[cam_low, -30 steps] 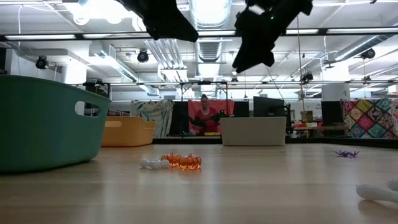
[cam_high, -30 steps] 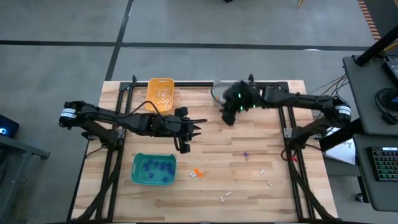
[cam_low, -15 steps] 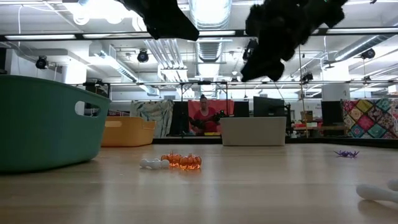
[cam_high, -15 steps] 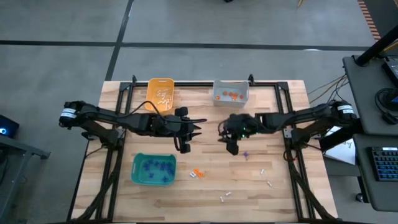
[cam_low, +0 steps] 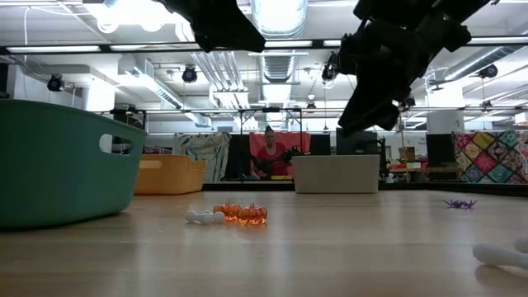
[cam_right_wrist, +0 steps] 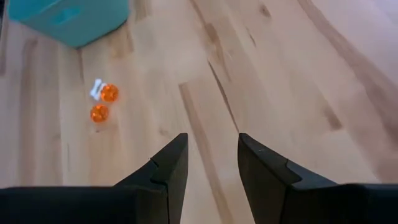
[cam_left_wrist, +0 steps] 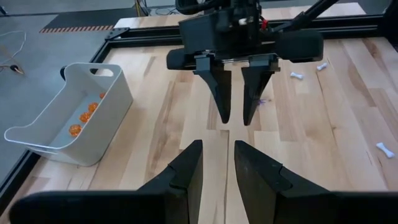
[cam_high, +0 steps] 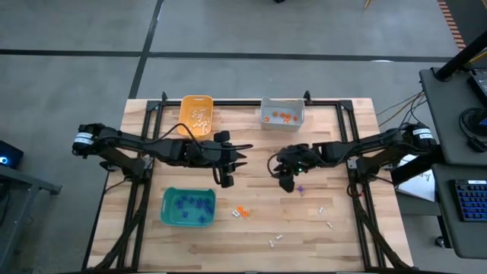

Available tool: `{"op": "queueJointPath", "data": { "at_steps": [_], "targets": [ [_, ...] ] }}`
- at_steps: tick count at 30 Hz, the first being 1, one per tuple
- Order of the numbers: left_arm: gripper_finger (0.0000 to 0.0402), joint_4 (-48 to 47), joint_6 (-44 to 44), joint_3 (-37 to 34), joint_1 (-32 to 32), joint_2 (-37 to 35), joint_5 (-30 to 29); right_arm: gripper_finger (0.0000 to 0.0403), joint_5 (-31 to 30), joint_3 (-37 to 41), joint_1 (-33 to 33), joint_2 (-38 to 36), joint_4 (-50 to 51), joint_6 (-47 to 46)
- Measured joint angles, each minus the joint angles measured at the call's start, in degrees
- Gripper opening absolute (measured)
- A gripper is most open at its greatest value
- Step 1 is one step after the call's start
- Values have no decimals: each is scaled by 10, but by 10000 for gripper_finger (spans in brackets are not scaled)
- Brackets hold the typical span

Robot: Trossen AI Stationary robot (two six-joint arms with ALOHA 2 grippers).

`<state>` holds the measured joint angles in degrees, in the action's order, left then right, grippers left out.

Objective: Sort Halloween decoration
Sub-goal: Put the blue spider toy into the green bin

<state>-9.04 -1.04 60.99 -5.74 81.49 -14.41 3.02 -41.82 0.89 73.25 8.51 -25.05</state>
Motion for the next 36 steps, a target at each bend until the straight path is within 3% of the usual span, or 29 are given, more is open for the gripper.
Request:
{"op": "queueJointPath", "data": {
  "at_steps": [6,9,19,24,36],
  "targets": [
    [75,0,0,0,0,0,0,128,22,0,3,0,44,-110],
    [75,2,0,0,0,0,0,128,49,0,13,0,98,-158],
    [75,20,0,0,0,0,0,128,45,-21,71,0,301,-273],
    [75,21,0,0,0,0,0,128,43,-22,97,0,304,-299],
    [75,25,0,0,0,0,0,128,-30,-23,113,14,294,-297]
  ]
}}
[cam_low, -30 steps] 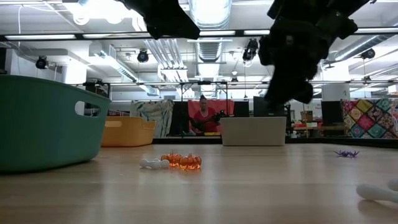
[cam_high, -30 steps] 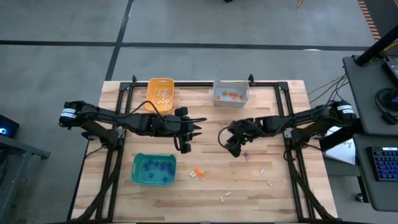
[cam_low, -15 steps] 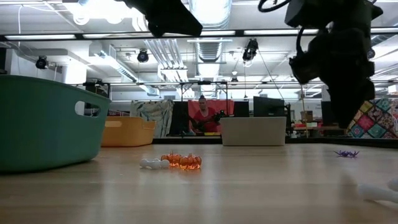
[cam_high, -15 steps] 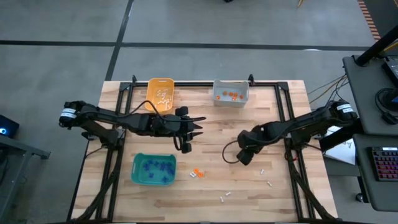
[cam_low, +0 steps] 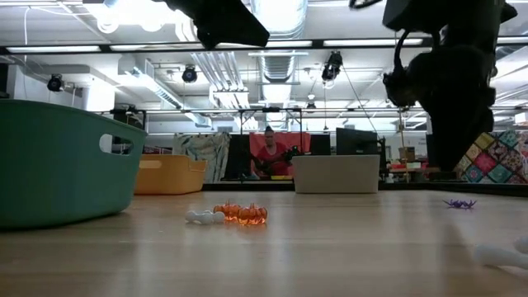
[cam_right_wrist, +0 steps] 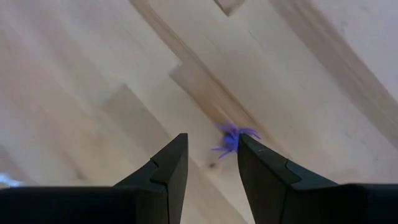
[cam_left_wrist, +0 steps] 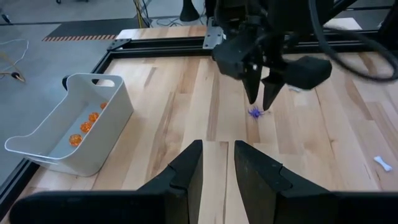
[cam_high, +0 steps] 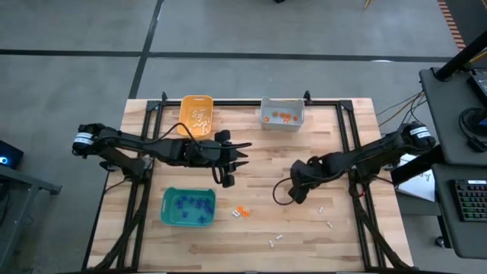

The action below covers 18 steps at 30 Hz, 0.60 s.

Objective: Sort Halloween decoration
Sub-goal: Put the blue spider toy into the green bin

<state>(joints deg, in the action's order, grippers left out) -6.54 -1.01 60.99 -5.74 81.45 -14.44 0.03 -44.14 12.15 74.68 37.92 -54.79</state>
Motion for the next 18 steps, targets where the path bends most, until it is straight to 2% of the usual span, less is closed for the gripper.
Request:
{"op": "queueJointPath", "data": {
  "at_steps": [7,18],
  "targets": [
    [75,0,0,0,0,0,0,128,18,-10,0,68,14,20],
    [75,1,0,0,0,0,0,128,14,-40,0,126,14,49]
  ]
}}
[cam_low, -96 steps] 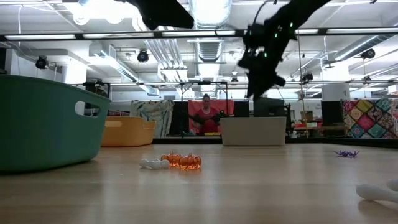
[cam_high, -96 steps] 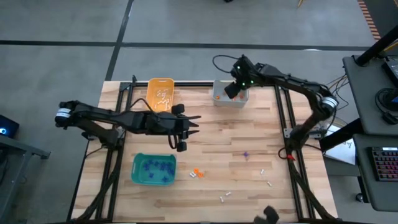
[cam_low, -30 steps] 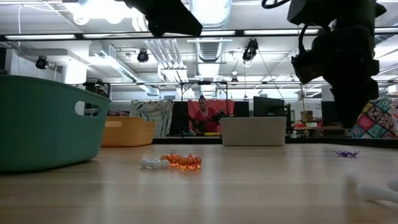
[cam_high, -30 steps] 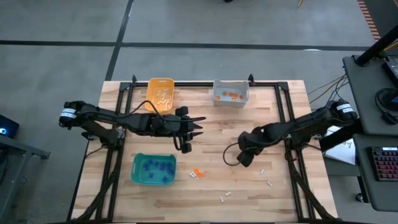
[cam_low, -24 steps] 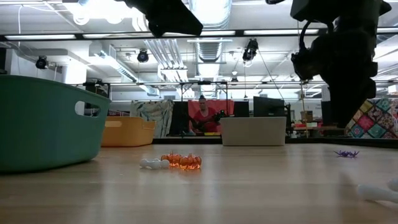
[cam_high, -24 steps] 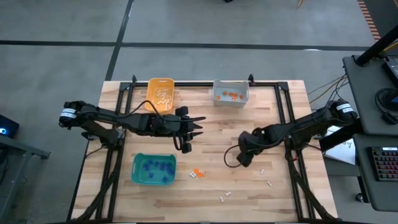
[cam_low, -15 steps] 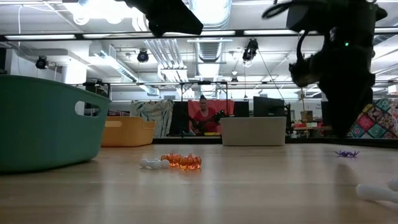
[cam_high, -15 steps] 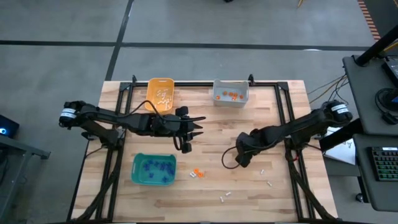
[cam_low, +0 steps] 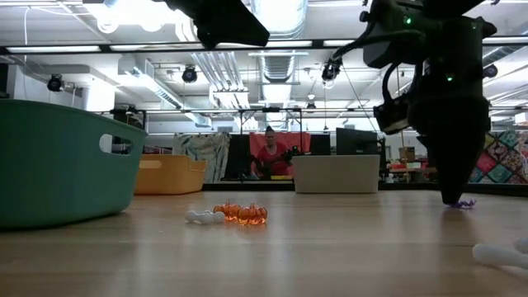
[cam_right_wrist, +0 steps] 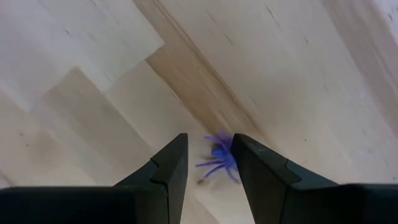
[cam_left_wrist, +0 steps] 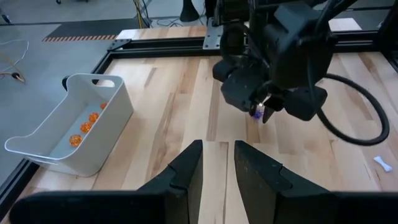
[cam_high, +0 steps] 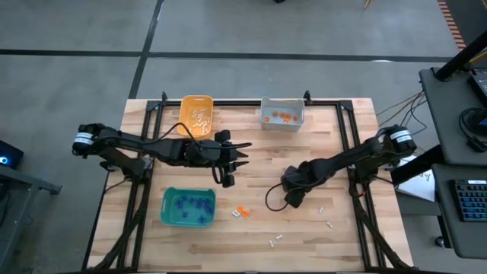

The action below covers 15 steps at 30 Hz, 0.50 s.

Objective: Sort Halloween decoration
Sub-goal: Put the blue spider toy into the green bin

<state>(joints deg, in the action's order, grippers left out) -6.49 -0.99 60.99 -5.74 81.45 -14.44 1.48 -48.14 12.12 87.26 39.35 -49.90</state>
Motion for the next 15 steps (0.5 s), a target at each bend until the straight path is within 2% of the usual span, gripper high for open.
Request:
{"op": "queueJointPath", "data": {
  "at_steps": [8,15],
  "targets": [
    [75,0,0,0,0,0,0,124,0,-5,0,30,6,8],
    [75,0,0,0,0,0,0,61,1,-5,0,31,4,18]
  ]
}}
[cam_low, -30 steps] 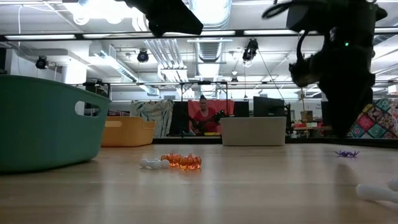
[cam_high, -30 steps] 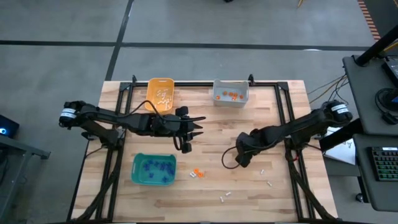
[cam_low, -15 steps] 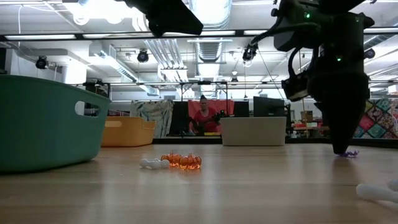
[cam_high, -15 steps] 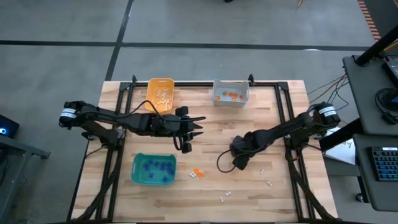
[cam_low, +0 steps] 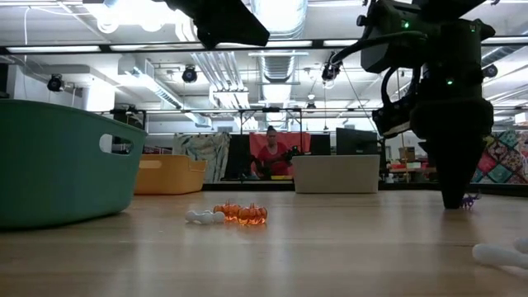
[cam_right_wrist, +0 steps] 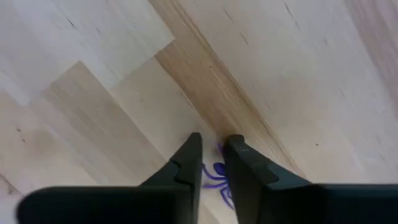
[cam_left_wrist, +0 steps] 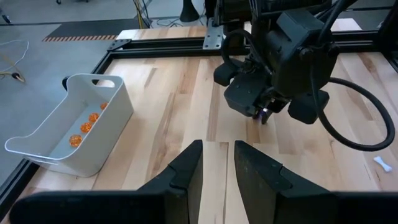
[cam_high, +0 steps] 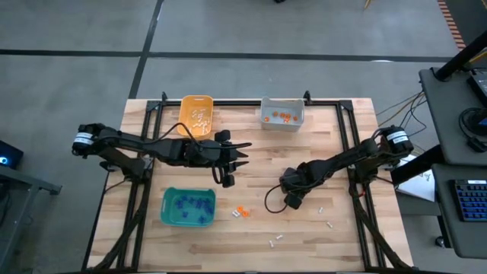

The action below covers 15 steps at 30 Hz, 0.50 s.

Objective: Sort Halloween decoration
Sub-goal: Put the blue spider toy into the green bin

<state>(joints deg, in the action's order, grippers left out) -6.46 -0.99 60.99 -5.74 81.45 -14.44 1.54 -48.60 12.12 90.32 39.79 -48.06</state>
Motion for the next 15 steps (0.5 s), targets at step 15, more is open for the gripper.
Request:
{"op": "queueJointPath", "data": {
  "at_steps": [15],
  "targets": [
    [75,38,16,-20,-3,0,0,9,-2,5,0,-88,-3,19]
  ]
}}
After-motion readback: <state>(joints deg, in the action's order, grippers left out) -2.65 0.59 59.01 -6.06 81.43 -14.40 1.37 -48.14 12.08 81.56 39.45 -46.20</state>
